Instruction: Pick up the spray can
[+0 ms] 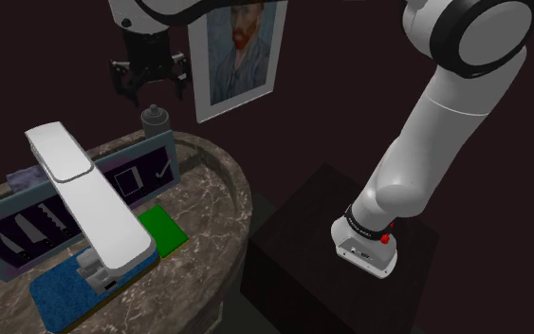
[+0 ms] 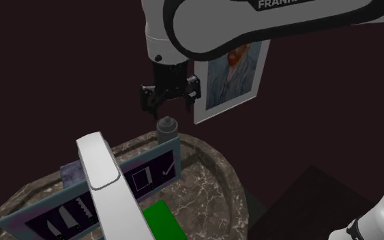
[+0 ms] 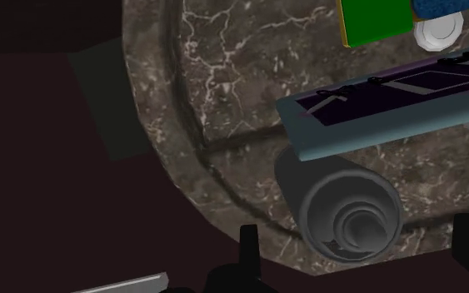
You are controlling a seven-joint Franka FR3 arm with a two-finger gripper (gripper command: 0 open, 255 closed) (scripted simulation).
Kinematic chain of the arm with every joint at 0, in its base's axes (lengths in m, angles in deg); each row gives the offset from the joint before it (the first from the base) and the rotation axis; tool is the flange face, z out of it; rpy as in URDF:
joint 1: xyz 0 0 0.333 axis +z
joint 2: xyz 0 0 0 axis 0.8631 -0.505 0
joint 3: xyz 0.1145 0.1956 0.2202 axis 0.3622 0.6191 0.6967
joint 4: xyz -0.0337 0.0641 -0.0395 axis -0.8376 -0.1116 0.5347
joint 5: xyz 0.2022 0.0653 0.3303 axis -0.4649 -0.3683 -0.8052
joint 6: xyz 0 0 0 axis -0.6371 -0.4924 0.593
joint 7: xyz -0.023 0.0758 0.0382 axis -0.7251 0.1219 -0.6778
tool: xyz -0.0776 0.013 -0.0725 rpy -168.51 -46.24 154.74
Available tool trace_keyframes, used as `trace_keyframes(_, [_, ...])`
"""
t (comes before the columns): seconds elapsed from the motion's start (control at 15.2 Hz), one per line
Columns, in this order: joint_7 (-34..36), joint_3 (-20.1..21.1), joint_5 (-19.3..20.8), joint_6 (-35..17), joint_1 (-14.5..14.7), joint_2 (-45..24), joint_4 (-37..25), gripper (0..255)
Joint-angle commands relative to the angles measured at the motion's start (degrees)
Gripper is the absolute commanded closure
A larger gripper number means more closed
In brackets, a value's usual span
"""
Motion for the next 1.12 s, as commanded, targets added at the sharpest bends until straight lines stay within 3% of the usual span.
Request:
trace_keyframes(0.0, [1.3, 0.3, 1.1, 0.4, 0.7, -2.9, -2.9, 0])
trace_keyframes(0.59, [1.8, 0.2, 1.4, -5.3, 0.6, -3.1, 2.6, 0])
trace_keyframes(0.66, [1.8, 0.2, 1.4, -5.3, 0.5, -3.1, 2.6, 255])
trace_keyframes(1.06, [1.8, 0.2, 1.5, -5.3, 0.6, -3.2, 2.5, 255])
